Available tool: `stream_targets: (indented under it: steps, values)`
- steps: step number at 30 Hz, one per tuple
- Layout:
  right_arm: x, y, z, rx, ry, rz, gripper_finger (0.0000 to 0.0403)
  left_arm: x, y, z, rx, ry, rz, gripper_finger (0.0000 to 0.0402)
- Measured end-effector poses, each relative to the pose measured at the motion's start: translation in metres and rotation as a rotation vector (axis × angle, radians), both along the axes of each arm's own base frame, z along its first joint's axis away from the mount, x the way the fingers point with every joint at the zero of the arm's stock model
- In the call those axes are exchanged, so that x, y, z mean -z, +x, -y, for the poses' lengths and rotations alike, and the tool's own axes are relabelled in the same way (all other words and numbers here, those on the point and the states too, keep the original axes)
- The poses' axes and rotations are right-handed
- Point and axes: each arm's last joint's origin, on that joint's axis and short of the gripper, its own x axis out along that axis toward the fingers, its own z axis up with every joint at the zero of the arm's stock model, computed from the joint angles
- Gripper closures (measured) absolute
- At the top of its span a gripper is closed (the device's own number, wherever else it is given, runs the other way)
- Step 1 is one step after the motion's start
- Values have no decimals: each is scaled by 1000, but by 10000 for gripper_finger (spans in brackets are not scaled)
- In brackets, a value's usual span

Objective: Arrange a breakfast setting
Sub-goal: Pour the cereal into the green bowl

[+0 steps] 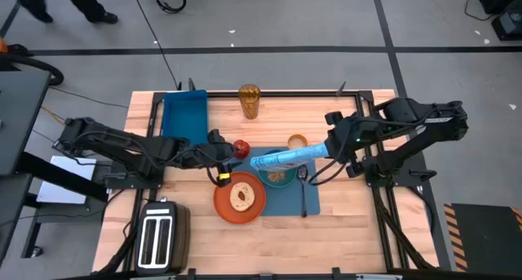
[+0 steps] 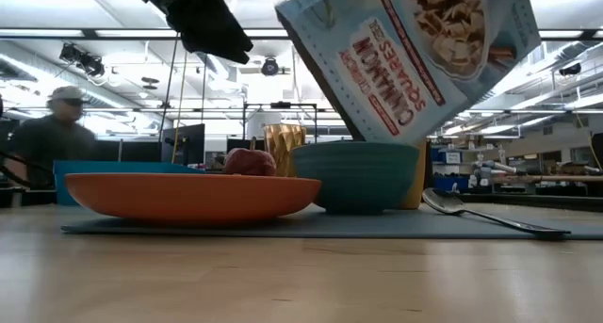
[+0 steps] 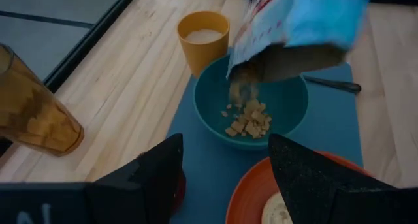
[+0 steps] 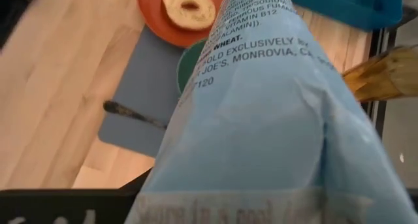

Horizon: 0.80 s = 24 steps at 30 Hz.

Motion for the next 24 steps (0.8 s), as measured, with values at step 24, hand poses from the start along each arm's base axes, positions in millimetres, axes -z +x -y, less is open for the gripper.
stream_targets:
  steps: [24]
  values:
    - [-2,38,-8,-54,-74,-93,252,-10,-14,-1,5,-4,8,169]
